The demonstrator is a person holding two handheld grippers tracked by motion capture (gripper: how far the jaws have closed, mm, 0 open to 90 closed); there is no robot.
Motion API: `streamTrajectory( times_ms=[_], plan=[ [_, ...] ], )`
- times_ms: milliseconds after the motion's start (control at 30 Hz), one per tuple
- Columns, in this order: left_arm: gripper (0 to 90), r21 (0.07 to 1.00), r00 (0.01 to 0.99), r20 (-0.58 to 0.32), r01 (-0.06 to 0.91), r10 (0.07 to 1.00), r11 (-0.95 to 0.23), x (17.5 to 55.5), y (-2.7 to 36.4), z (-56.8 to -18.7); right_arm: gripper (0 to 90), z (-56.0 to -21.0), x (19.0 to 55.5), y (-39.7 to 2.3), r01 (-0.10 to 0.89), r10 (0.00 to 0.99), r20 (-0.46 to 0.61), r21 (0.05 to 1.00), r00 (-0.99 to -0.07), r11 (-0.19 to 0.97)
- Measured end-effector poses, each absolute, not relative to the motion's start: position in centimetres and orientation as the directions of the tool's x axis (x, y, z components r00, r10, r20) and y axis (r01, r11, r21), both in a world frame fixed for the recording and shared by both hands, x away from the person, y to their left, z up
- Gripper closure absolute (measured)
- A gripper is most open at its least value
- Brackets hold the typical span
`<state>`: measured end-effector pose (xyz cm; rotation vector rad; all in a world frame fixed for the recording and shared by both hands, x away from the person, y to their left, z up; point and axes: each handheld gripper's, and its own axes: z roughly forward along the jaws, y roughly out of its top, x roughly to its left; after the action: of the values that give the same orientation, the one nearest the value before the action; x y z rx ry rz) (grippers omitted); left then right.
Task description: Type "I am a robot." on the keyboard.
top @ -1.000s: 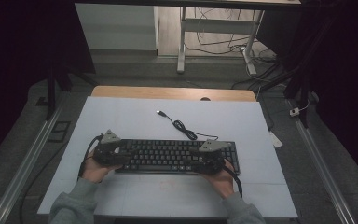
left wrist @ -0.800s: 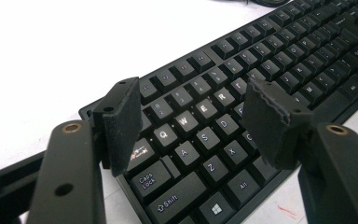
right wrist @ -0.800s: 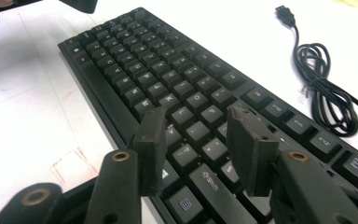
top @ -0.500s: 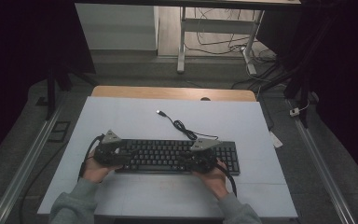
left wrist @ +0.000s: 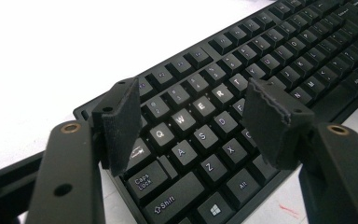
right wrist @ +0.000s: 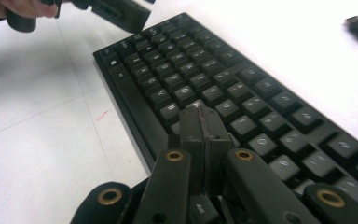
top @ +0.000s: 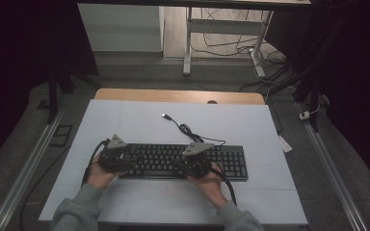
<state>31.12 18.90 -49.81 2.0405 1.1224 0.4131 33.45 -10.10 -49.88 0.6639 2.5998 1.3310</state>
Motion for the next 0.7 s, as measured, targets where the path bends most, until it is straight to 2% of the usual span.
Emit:
streamTrajectory(
  times_ms=[700],
  plan=[
    [36.8, 0.742, 0.569, -0.063, 0.576, 0.82, -0.343, 31.1, 18.7, -49.9, 89.5, -51.2, 34.1, -8.5, 0.345, 0.472, 0.057, 0.758, -0.88, 0.553]
  ],
)
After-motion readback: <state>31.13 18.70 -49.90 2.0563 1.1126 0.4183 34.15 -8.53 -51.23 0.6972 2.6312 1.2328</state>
